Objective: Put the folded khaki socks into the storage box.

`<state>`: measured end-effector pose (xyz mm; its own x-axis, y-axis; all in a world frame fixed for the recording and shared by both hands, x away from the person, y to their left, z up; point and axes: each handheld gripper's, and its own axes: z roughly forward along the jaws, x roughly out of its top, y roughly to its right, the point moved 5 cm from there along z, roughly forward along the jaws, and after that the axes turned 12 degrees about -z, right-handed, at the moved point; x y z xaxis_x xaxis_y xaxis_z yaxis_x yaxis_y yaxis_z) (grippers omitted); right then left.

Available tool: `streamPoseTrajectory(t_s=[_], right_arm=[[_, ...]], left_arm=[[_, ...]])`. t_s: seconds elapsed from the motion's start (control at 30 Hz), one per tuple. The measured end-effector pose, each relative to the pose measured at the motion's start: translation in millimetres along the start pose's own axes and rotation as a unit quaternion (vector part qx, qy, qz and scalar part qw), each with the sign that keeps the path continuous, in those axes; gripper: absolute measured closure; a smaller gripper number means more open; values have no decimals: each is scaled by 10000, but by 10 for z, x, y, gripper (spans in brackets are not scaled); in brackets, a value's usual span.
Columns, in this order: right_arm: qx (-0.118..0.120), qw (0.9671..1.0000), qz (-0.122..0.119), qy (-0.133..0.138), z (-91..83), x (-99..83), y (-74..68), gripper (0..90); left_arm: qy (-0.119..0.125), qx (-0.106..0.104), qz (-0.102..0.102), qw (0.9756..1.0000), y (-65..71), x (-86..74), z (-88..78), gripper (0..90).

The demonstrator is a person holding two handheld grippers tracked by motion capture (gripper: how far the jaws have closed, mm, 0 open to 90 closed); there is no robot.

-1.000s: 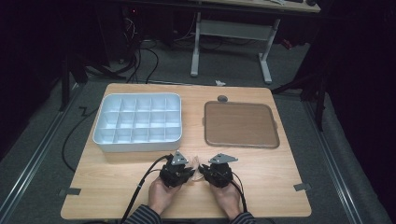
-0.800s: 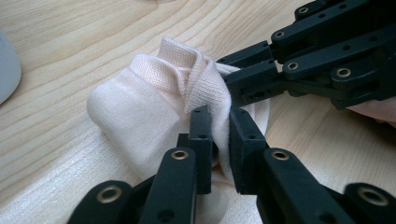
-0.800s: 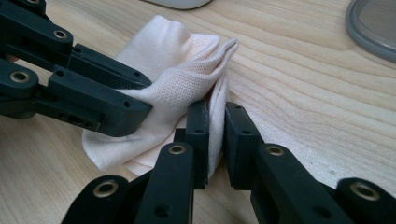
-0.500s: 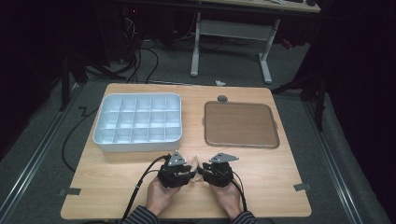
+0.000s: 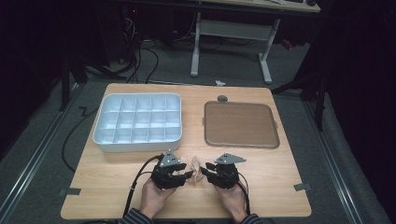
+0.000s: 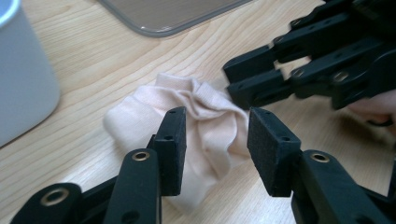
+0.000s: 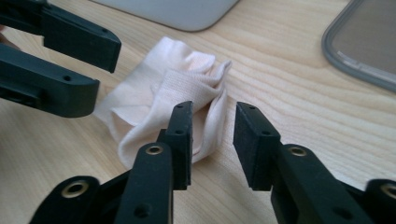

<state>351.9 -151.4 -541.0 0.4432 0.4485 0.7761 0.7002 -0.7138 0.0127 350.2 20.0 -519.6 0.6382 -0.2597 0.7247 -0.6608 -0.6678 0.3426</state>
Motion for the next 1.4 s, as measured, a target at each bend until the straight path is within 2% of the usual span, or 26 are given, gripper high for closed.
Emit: streamPoseTrajectory(t_s=[0.17,0.23,0.33,0.47,0.6,0.7,0.83,1.03,1.1,1.2,1.23,1.3,1.33,1.4], right_arm=[[4,9998,-147,117,-137,88,-41,748],[70,9993,-333,147,-163,151,-117,774],[105,9989,-421,169,-164,206,-175,787],[224,9981,-541,203,-120,312,-283,815],[314,9970,-711,57,11,365,-394,827],[332,9966,-756,-66,121,354,-424,829],[196,9958,-829,-344,238,277,-397,827],[45,9960,-763,-454,225,150,-315,823],[-28,9962,-731,-478,201,106,-271,821],[-117,9965,-672,-479,173,67,-227,818],[-167,9964,-668,-494,164,48,-206,818],[-199,9964,-660,-489,159,44,-199,818],[-238,9963,-661,-489,149,40,-187,815],[-286,9963,-627,-505,142,25,-163,808]], left_arm=[[103,259,-147,9995,-83,-22,-57,561],[94,421,-170,9989,-144,-41,-56,533],[80,513,-399,9979,-244,-85,-41,523],[-3,550,-551,9970,-302,-132,1,501],[-60,552,-581,9968,-318,-153,55,490],[-121,543,-583,9967,-320,-170,102,489],[-141,575,-610,9964,-310,-200,168,489],[-179,653,-612,9958,-303,-221,206,489],[-186,653,-669,9954,-291,-227,220,489],[-225,719,-587,9954,-291,-233,221,487],[-279,783,-443,9956,-315,-233,216,486],[-288,797,-432,9955,-318,-235,219,485],[-214,745,-616,9951,-288,-239,234,484],[-181,752,-632,9950,-289,-236,239,482]])
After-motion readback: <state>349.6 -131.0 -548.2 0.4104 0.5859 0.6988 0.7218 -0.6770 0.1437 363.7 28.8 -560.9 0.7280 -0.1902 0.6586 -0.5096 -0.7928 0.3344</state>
